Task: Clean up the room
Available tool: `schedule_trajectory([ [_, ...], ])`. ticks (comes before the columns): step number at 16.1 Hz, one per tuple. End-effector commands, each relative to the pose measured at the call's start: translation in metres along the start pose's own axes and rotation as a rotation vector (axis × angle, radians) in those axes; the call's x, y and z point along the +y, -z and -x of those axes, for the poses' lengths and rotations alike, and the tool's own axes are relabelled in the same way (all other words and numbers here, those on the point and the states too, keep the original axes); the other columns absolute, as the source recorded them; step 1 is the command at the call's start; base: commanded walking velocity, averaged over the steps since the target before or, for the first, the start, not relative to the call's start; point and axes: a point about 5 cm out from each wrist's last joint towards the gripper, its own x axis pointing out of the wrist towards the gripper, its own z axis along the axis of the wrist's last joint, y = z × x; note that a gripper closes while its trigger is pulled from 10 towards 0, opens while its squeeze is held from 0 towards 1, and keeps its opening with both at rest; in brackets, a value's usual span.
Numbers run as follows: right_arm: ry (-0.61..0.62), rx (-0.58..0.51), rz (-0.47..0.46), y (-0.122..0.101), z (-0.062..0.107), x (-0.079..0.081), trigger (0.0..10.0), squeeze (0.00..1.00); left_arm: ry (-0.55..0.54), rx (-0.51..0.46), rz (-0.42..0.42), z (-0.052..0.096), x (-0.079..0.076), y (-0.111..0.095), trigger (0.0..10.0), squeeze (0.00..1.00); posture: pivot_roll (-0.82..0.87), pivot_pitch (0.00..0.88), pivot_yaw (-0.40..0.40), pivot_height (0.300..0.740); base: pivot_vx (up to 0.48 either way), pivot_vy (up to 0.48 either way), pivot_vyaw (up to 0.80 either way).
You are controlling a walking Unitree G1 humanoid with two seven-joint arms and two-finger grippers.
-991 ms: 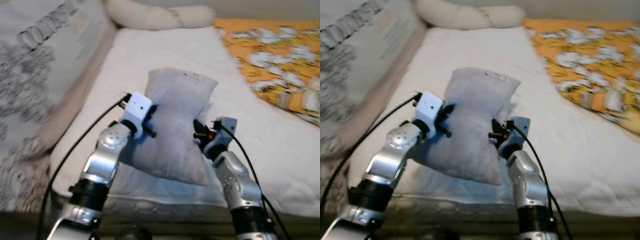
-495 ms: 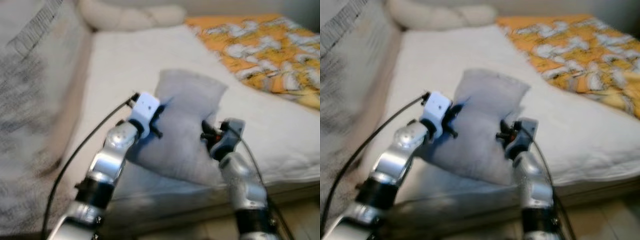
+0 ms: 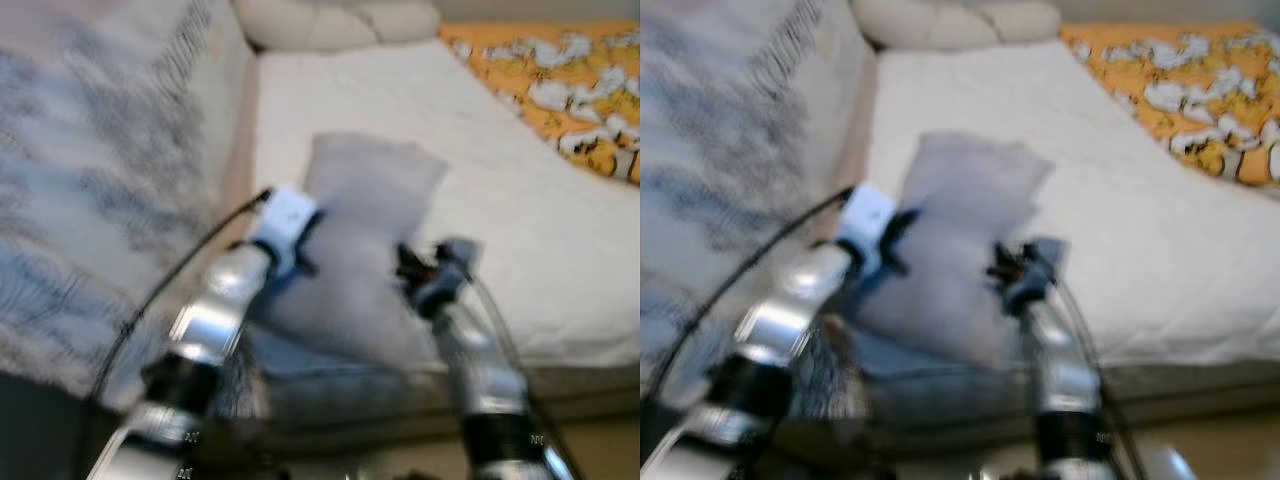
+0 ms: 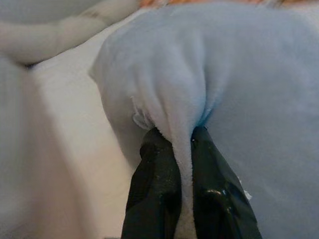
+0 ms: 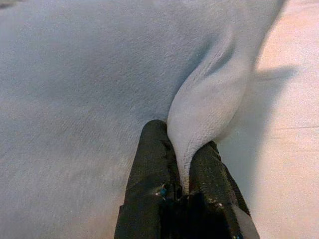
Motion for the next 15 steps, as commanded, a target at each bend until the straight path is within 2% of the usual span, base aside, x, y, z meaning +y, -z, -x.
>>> schedule_trajectory([
  [1,0.033,-0.023,-0.006,-0.0089,0.001,-0.01,10.0,0.0,-0.004,-0.069,-0.016,-0.0037,-0.0029,-0.0168,10.0,0.0,0.01,0.0,0.034,0.74,0.0,0.0,0.0],
  [4,0.04,-0.02,-0.005,-0.0088,0.001,-0.0112,10.0,0.0,-0.001,-0.073,-0.012,-0.0045,-0.0033,-0.0176,10.0,0.0,0.01,0.0,0.037,0.74,0.084,0.0,0.0],
  [15,0.062,-0.017,0.004,-0.0095,-0.0005,-0.0146,10.0,0.0,0.005,-0.082,-0.02,-0.0074,-0.0046,-0.0194,10.0,0.0,0.0,0.0,0.039,0.74,0.306,0.0,0.0],
])
